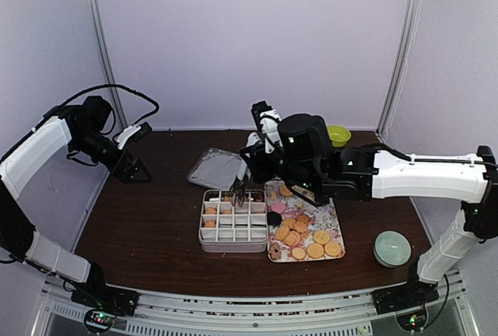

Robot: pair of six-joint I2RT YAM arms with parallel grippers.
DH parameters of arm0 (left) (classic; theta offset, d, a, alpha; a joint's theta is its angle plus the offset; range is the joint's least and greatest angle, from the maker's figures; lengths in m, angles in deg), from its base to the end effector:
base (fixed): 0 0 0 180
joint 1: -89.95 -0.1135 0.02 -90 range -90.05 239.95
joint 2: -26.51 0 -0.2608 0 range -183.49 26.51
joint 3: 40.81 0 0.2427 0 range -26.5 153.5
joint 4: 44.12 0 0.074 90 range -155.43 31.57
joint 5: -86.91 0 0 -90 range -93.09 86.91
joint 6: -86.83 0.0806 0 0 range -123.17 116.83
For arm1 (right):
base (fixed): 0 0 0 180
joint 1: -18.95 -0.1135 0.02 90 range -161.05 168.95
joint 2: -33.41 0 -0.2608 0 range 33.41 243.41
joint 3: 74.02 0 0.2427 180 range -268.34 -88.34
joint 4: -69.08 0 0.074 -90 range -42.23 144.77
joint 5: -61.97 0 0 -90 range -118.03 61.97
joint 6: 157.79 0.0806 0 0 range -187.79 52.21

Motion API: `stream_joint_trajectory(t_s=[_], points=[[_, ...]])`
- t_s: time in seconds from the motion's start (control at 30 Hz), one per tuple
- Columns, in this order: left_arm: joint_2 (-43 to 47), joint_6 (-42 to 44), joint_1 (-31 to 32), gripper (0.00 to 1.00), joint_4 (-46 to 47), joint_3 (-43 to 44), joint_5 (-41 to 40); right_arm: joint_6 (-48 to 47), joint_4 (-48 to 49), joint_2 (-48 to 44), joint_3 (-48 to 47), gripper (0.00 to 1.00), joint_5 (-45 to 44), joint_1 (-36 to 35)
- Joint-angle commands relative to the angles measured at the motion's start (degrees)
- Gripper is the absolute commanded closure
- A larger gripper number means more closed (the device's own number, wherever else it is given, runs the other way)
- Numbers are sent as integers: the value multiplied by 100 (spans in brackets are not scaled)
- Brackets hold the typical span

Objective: Pack the cookies
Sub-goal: Pick up the fake cookies from the plate.

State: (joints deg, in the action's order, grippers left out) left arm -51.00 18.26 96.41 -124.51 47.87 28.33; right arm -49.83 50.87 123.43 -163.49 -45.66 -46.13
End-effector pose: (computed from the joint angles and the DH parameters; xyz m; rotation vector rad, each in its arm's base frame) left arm 0.2460 -0.0701 0.2817 0.7675 2.5267 -0.6725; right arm 0.1930 0.3575 0.3235 -0.5753 1.8561 0.6930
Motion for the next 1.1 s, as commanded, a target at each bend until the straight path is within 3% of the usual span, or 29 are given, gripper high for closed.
stream_joint_trajectory(t_s=[0.0,0.47,0.9,1.07], points=[[21,-21,-48,5,1,-1,134,119,31,-712,456,77,-252,126],[-69,-25,-48,5,-7,49,209,382,-1010,-2765,2575,75,-1257,455],[-119,-42,-45,3,-10,77,225,636,-725,-2620,2876,72,-1214,465],[-106,-42,-46,3,-10,70,209,653,-616,-2437,2867,66,-1130,464]])
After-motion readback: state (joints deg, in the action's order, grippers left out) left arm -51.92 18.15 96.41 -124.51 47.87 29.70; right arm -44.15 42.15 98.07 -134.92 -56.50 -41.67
